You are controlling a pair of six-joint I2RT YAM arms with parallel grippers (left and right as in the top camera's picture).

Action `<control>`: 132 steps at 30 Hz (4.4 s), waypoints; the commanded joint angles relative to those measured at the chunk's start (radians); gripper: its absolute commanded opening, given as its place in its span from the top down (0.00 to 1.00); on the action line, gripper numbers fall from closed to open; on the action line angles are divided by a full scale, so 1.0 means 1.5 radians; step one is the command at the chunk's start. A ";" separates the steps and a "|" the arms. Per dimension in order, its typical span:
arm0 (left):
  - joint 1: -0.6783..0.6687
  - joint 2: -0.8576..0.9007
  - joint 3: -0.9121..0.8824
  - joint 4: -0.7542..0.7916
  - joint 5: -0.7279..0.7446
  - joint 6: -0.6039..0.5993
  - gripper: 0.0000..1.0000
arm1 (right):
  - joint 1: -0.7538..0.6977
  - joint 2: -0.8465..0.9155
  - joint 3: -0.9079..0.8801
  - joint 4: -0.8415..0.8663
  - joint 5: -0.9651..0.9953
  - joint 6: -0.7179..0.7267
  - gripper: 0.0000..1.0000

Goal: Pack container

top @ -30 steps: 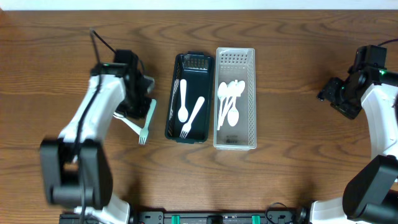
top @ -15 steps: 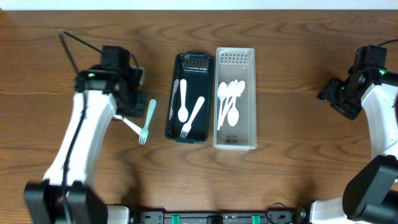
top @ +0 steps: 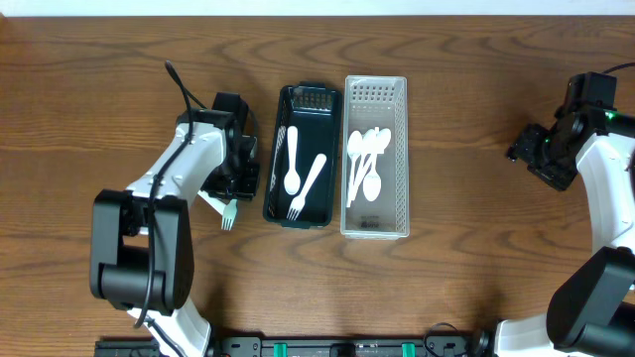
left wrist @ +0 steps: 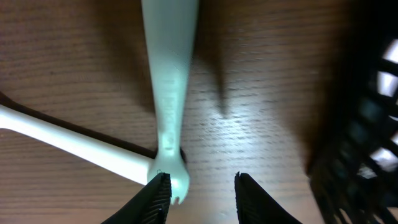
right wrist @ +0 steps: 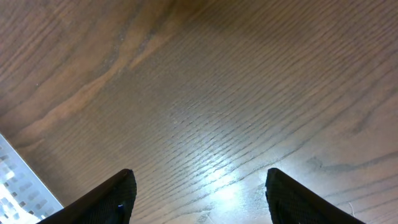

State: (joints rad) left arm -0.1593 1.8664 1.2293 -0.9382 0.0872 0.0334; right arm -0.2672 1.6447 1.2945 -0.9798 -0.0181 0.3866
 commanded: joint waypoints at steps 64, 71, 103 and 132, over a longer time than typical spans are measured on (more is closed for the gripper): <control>0.001 -0.033 0.066 -0.076 -0.051 0.009 0.94 | -0.003 0.005 -0.001 -0.010 0.002 0.008 0.31; -0.011 -0.120 0.204 -0.159 0.012 0.009 0.94 | -0.003 0.005 -0.001 -0.010 0.002 0.008 0.31; -0.020 -0.058 0.310 -0.110 -0.015 -0.184 0.24 | -0.003 0.005 -0.001 -0.007 0.002 0.008 0.30; 0.226 0.152 0.208 -0.100 -0.052 -0.513 0.25 | -0.003 0.005 -0.001 -0.001 0.010 0.005 0.29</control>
State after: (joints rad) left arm 0.1806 2.0735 1.5433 -1.0813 0.0414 -0.7227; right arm -0.2672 1.6451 1.2945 -0.9821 -0.0177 0.3862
